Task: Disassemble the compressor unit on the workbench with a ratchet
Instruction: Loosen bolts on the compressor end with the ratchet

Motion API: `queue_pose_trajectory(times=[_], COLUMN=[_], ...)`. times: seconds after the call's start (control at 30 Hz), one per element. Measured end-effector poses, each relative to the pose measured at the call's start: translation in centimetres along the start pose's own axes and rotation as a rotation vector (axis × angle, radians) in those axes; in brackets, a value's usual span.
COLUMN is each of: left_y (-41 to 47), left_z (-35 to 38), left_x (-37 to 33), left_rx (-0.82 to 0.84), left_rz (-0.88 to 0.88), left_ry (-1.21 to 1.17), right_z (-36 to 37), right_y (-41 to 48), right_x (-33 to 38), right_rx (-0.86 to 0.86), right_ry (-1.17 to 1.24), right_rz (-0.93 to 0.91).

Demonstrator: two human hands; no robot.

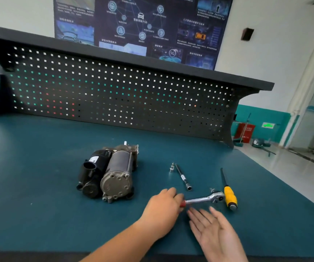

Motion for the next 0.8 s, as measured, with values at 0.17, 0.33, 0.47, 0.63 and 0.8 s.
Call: queue_pose_trajectory(times=[0.17,0.33,0.47,0.63,0.8], left_y=[-4.9,-7.5,-8.9,-10.1,-9.7], left_z=[-6.1,-8.7,-9.6,-6.6,-3.3], left_x=[1.5,4.1,7.4,13.2,12.1], left_rx=[-0.277,-0.323,-0.373,-0.316,-0.120], left_rz=[0.015,-0.059,-0.090,-0.548,-0.815], left_ry=[-0.395,-0.717,-0.662,-1.200,-1.543], right_z=[5.7,10.1,11.4,12.8,13.9], right_y=[-2.4,-4.7,-5.0,-5.3,-4.3], right_x=[-0.2,-0.1,1.0,0.5,-2.8], right_rx=[0.129,0.282,0.376,0.375,0.415], right_ry=[-0.109,-0.136,-0.446,-1.448,-1.987], right_rz=[-0.352,-0.626,-0.779,-1.095,-1.175])
Point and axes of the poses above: each hand's wrist, its own y-axis towards the middle knuckle, its own z-axis out of the palm, x = y × z, the point moved 10 cm from there along y, towards the middle knuckle, and after that the axes turned 7 degrees about -x, right-handed, at the moved point
